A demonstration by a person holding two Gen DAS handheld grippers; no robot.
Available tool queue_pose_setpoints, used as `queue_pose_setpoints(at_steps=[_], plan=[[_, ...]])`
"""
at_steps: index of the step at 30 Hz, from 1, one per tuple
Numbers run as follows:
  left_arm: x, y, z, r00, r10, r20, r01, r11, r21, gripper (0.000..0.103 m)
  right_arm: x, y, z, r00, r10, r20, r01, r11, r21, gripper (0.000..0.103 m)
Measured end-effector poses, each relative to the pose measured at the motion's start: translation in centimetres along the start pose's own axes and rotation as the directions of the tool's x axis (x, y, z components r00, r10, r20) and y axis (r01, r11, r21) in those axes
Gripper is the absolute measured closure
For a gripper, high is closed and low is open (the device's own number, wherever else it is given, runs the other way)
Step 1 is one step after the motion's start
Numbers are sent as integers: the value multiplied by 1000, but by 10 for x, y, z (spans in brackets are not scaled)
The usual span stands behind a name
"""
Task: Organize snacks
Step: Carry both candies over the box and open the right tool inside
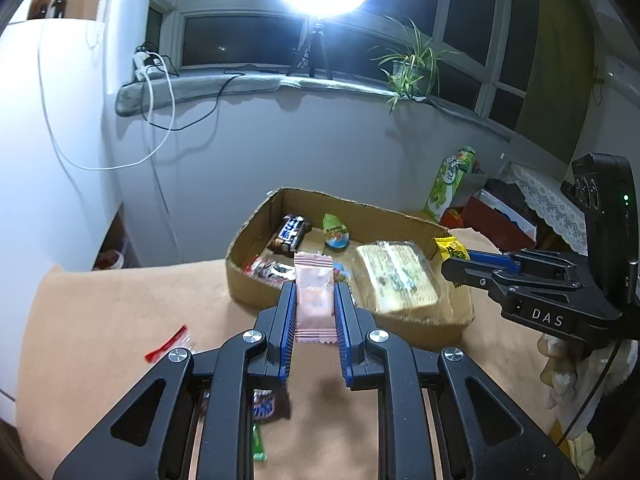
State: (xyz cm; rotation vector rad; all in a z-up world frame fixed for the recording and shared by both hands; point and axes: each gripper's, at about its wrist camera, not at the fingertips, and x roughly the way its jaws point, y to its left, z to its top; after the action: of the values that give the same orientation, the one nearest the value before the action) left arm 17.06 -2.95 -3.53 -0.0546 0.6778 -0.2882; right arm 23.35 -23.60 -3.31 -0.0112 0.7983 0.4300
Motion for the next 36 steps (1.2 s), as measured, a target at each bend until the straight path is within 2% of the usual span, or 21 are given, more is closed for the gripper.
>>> queue_pose_setpoints(at_steps=[17,22,32,33,36], plan=[[63,-13,33,998,-35,-49,37,999,29,86,25,-37,25,999,-48,-11,48,998,28,79],[72,-15,38,999,-16,-42,17,999,28,86,30,-41,28,999,-46,-17,46,998,38,79],[77,-19,41,998,-23,-54,25,999,36,85,32,-41,27,998,-56,-18,56,998,36,79],[77,-20,41,998,-22,-53,24,999,37,85,31,-41,27,998,-61,-18,61,997,37,78],[77,-21,42,998,-21,-53,23,999,35,81,28,-41,27,997,-72,-8,72,997,34,61]])
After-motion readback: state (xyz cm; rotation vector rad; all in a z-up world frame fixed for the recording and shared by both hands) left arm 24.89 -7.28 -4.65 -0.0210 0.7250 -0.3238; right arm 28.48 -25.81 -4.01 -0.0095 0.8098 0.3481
